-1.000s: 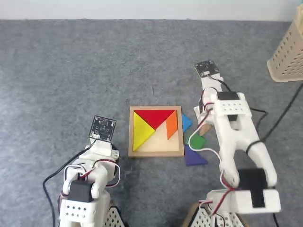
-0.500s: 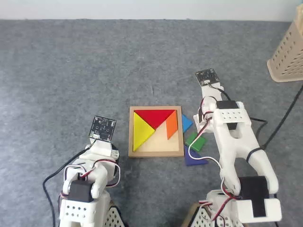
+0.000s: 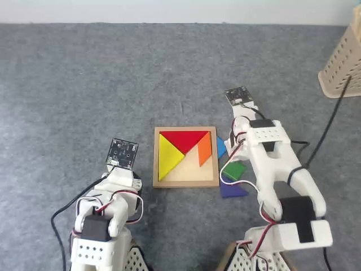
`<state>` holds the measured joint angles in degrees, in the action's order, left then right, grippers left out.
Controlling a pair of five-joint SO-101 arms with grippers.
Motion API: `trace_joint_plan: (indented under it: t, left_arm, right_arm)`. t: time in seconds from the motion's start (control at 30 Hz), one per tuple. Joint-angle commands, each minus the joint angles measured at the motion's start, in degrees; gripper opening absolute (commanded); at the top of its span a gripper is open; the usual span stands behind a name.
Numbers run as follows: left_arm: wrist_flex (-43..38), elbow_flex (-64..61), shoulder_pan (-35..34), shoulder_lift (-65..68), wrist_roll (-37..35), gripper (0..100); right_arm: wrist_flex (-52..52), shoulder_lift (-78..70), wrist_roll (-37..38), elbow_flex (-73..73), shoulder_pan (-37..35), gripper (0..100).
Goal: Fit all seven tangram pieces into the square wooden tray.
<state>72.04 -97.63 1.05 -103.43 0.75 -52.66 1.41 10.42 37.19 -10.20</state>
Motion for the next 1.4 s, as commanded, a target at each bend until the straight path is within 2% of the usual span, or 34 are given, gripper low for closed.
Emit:
trace_joint_plan:
  t: [0.0,0.43,0.73,1.1,1.37]
  left_arm:
    - [0.4,1.1,-0.1,-1.2,-0.4,1]
    - [0.4,1.1,-0.1,-1.2,-0.4,1]
    - [0.4,1.1,-0.1,-1.2,-0.4,1]
    - [0.4,1.1,0.0,-1.2,-0.4,1]
    - [0.4,1.1,-0.1,-1.2,-0.4,1]
  right_arm:
    - [0.9,0.0,-1.1,-3.2,0.6,17.1]
    - [1.0,-1.2,-1.2,-4.5,5.5,17.3]
    - [-0.7,9.8,-1.1,-5.8,-2.1,17.7]
    - [-1.1,-8.0,-0.6,-14.3,2.2,17.7]
    - [-1.4,-12.6,-0.6,-14.6,6.3,17.7]
